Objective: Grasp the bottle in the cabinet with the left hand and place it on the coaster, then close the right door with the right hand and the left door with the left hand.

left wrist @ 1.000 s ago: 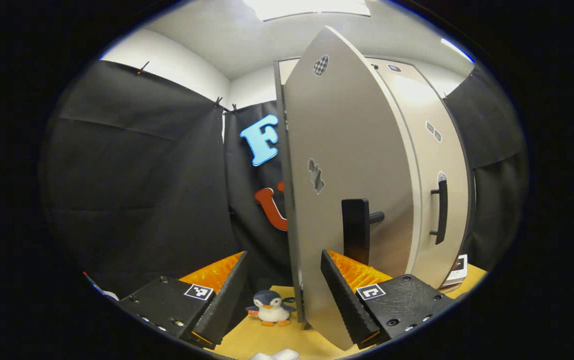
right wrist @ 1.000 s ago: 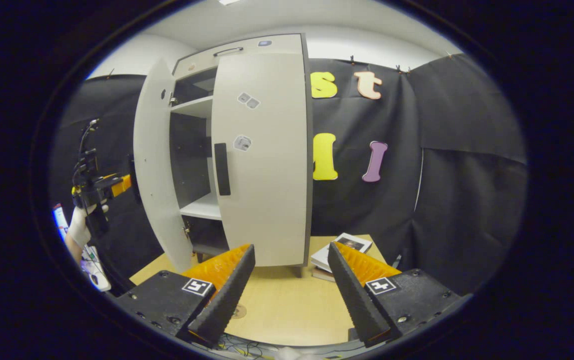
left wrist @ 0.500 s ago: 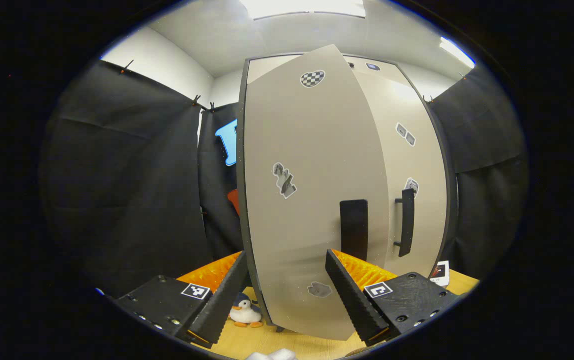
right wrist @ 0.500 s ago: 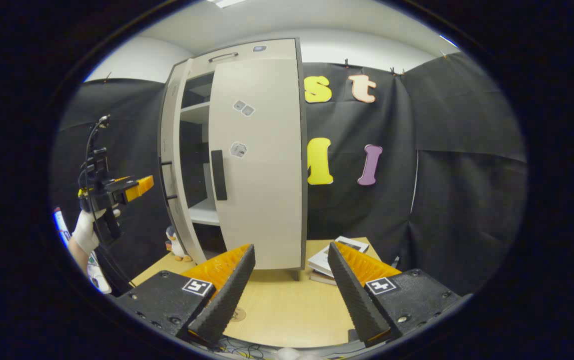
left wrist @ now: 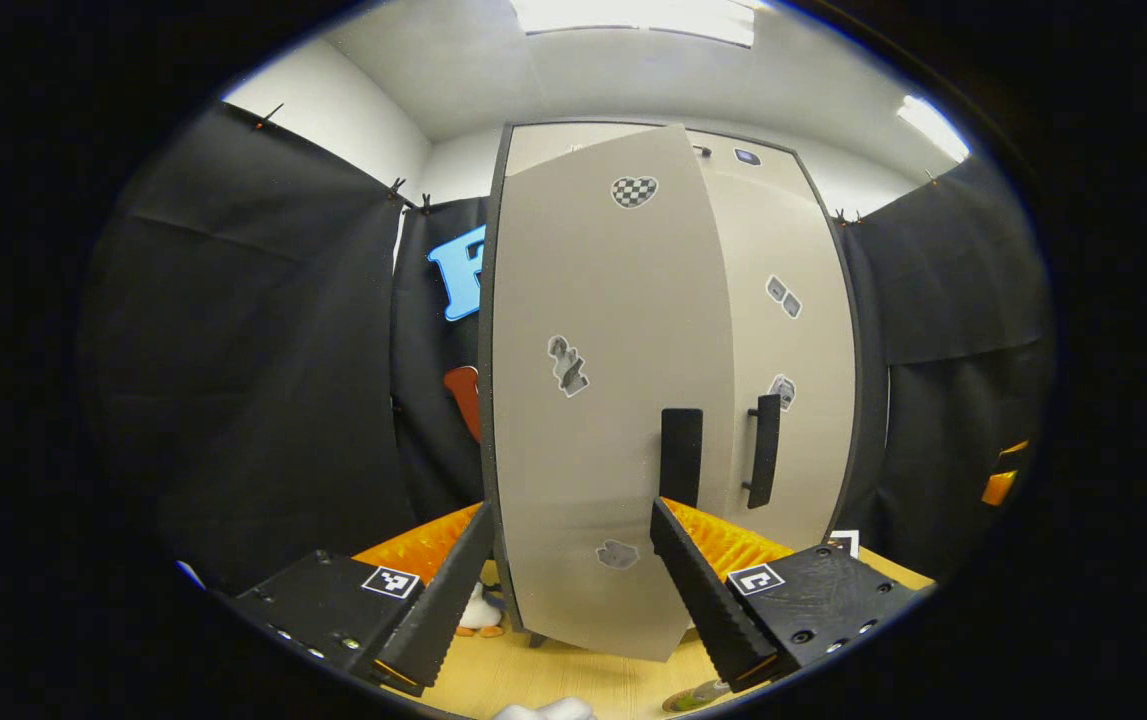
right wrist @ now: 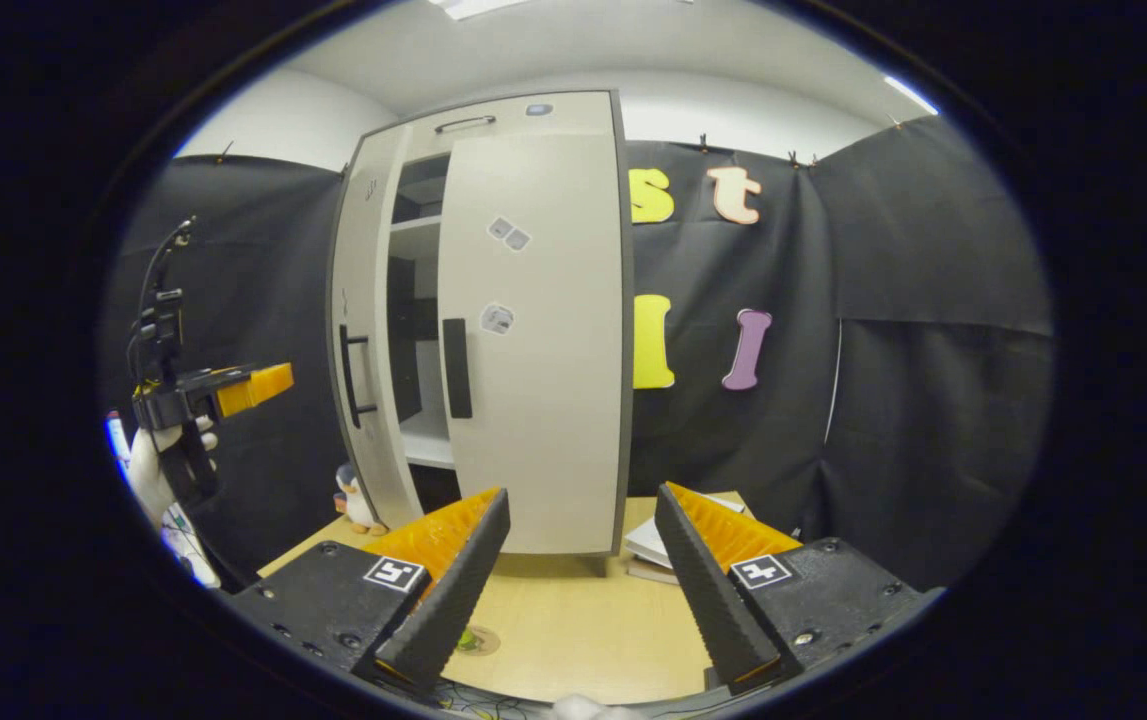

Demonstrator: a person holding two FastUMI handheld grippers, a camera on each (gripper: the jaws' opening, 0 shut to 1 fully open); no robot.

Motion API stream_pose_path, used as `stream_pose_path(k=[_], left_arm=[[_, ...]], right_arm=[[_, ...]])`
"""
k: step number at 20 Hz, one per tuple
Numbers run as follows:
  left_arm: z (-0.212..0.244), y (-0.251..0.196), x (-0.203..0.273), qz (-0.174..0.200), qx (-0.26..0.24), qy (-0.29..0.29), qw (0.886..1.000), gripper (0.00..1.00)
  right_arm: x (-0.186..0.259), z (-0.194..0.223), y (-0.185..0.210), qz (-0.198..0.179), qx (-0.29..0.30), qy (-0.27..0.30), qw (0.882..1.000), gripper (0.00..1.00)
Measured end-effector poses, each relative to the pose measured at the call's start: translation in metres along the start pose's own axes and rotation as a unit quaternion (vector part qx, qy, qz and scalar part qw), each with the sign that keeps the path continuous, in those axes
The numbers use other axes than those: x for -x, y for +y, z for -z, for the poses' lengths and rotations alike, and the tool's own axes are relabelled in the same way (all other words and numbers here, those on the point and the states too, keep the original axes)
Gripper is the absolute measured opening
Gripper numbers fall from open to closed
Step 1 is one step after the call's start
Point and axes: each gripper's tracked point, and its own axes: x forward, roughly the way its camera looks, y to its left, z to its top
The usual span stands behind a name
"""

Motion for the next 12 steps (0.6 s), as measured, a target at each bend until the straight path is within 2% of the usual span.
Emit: stream_pose_path(k=[5, 12], left_arm=[[0.012, 0.003, 0.038, 0.001, -0.004, 0.013, 1.0, 0.96], [0.046, 0.022, 0.086, -0.032, -0.03, 0.036, 0.998, 0.96]], right_arm=[[-0.002, -0.006, 0.014, 0.004, 0.004, -0.015, 1.0, 0.96], [0.002, 0.009, 0.029, 0.013, 0.007, -0.014, 1.0, 0.96]])
